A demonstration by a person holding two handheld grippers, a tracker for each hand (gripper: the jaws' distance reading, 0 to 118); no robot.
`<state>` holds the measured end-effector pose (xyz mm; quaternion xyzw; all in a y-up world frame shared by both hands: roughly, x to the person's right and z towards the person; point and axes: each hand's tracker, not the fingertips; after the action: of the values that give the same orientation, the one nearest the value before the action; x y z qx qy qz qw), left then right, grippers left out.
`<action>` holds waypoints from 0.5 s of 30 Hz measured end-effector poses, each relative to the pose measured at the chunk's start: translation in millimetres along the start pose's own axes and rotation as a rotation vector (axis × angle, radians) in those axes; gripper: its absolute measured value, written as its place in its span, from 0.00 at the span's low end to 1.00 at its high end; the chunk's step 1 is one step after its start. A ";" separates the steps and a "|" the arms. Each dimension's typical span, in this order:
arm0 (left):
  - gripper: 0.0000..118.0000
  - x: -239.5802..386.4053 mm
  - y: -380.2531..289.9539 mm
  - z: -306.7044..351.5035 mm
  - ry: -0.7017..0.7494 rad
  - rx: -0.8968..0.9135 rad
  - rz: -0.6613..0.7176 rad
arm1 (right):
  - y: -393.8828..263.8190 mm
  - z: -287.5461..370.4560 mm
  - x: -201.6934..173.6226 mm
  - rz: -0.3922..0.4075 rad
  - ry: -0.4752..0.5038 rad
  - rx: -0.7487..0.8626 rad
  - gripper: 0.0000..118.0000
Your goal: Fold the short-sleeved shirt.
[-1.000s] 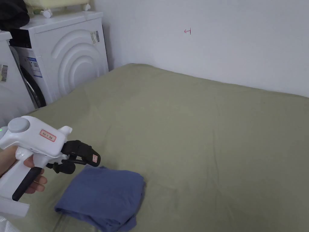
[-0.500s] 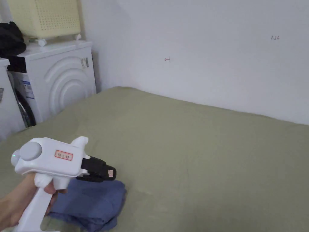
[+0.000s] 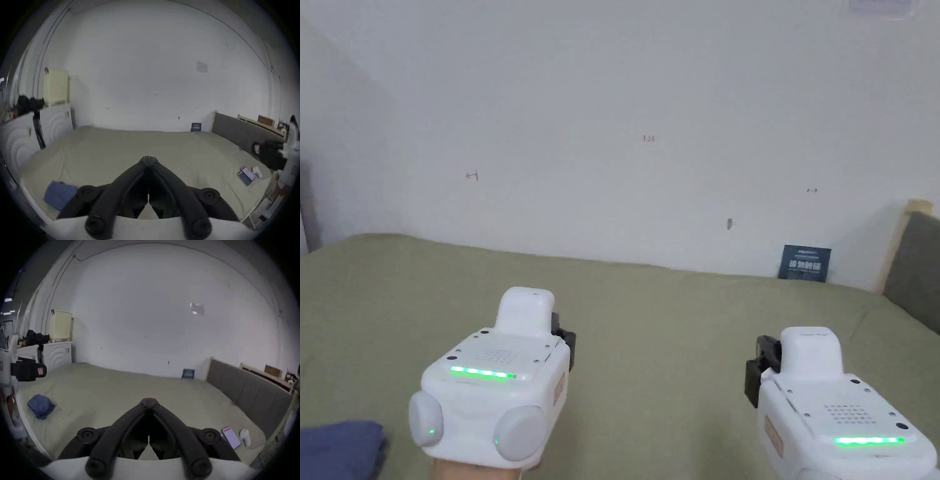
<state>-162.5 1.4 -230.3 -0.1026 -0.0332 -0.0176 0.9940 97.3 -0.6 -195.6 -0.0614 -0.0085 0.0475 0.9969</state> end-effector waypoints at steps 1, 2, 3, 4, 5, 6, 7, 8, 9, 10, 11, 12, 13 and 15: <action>0.00 2.4 1.7 2.1 -0.017 -0.001 -0.001 | 1.8 2.6 0.9 -0.003 -0.007 0.011 0.00; 0.00 5.0 2.8 3.9 -0.004 0.006 0.005 | 3.6 5.3 2.1 -0.004 -0.024 0.023 0.00; 0.00 8.7 5.5 6.0 0.013 0.016 -0.003 | 4.8 8.1 4.8 -0.009 -0.029 0.040 0.00; 0.00 8.2 7.1 7.9 -0.003 0.020 0.000 | 7.0 9.7 7.5 -0.017 -0.035 0.043 0.00; 0.00 8.9 8.5 9.6 0.000 0.024 0.000 | 8.5 11.1 10.5 -0.022 -0.036 0.044 0.00; 0.00 9.0 9.7 10.7 0.003 0.021 0.007 | 9.6 12.6 13.7 -0.027 -0.034 0.046 0.00; 0.00 8.4 12.5 12.0 -0.002 0.019 0.002 | 10.0 13.7 16.1 -0.035 -0.038 0.051 0.00; 0.00 8.6 13.2 13.6 -0.001 0.025 0.009 | 12.2 15.5 16.3 -0.043 -0.036 0.054 0.00; 0.00 8.3 13.9 15.1 0.002 0.028 0.008 | 13.6 16.4 16.8 -0.045 -0.033 0.053 0.00; 0.00 7.8 14.6 16.6 0.001 0.025 0.013 | 13.6 16.6 17.6 -0.045 -0.036 0.054 0.00; 0.00 6.2 15.2 17.1 0.000 0.030 0.017 | 13.3 17.1 18.7 -0.044 -0.039 0.057 0.00; 0.00 6.7 15.8 17.2 0.004 0.031 0.014 | 15.7 18.6 16.4 -0.042 -0.038 0.059 0.00; 0.00 6.9 16.0 17.2 0.014 0.030 0.010 | 16.0 18.9 16.4 -0.042 -0.038 0.059 0.00; 0.00 5.3 15.9 17.2 0.008 0.031 0.011 | 15.9 19.1 17.7 -0.044 -0.035 0.058 0.00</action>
<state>-157.6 20.3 -216.4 -0.0874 -0.0287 -0.0120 0.9957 112.9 19.1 -178.3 -0.0313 -0.0258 0.0269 0.9988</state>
